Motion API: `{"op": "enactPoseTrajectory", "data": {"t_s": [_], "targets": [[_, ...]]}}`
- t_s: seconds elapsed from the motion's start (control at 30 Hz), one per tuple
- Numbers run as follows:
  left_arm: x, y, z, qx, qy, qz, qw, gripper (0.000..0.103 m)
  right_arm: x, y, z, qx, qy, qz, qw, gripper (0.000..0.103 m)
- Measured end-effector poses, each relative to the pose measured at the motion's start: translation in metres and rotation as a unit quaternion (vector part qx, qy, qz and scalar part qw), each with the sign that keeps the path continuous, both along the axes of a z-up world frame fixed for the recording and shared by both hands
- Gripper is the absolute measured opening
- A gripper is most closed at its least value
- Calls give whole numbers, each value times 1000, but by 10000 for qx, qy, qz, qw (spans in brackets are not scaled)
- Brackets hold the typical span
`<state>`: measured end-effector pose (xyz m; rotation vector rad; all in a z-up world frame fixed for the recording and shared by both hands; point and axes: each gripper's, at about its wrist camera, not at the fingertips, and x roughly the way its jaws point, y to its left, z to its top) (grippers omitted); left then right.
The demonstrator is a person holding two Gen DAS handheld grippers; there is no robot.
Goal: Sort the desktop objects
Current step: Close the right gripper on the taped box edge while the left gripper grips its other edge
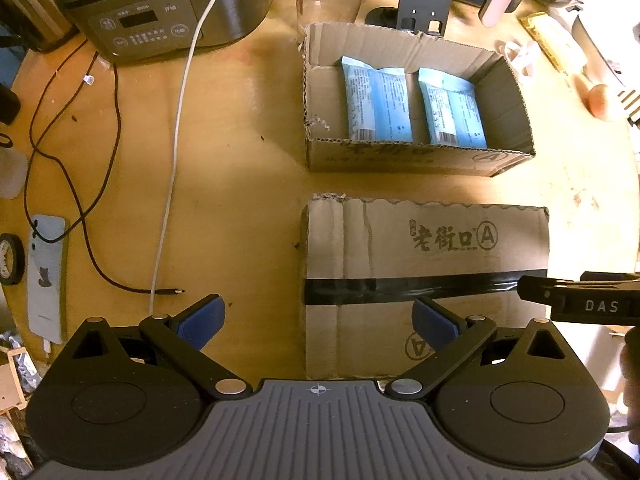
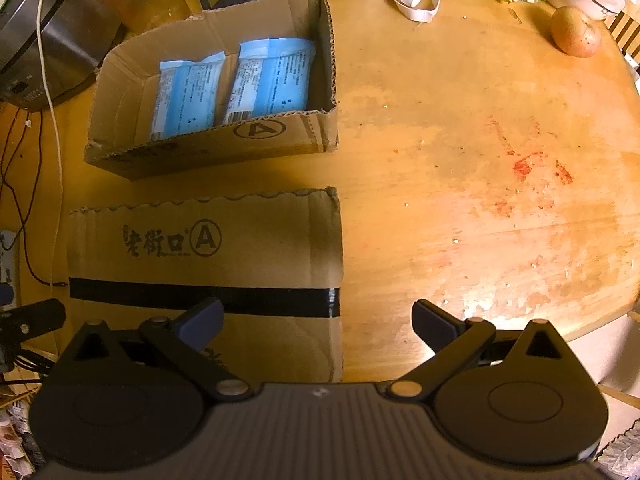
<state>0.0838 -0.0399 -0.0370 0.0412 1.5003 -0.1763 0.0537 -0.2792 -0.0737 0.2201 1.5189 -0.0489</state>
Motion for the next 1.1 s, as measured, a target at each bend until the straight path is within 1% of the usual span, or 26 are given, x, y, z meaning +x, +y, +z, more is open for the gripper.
{"op": "enactPoseTrajectory", "data": {"t_s": [0.17, 0.53, 0.63, 0.73, 0.83, 0.9, 1.0, 1.07, 1.1], "targets": [[-1, 5, -7, -172, 6, -15, 9999, 103, -1, -4, -6, 202, -25, -15, 9998, 103], [-4, 32, -30, -996, 61, 67, 9950, 102, -6, -28, -26, 1143, -223, -180, 9930, 103], [-4, 39, -39, -1226, 60, 5, 9924, 102, -8, -35, -33, 1411, -272, -196, 9894, 103], [-3, 45, -47, -1450, 48, -24, 9894, 102, -9, -41, -38, 1649, -351, -110, 9856, 101], [-1, 53, -56, -1808, 72, 60, 9835, 102, -11, -46, -42, 1853, -393, -57, 9819, 100], [2, 57, -60, -1962, 81, 73, 9805, 102, -12, -49, -44, 1945, -406, -61, 9800, 97], [6, 62, -66, -2124, 122, 75, 9771, 83, -13, -53, -48, 2109, -434, -100, 9765, 94], [9, 64, -70, -2183, 167, 91, 9757, 82, -13, -54, -50, 2097, -410, -107, 9769, 92], [10, 65, -72, -2202, 204, 91, 9752, 78, -14, -54, -51, 2084, -403, -107, 9771, 89]]}}
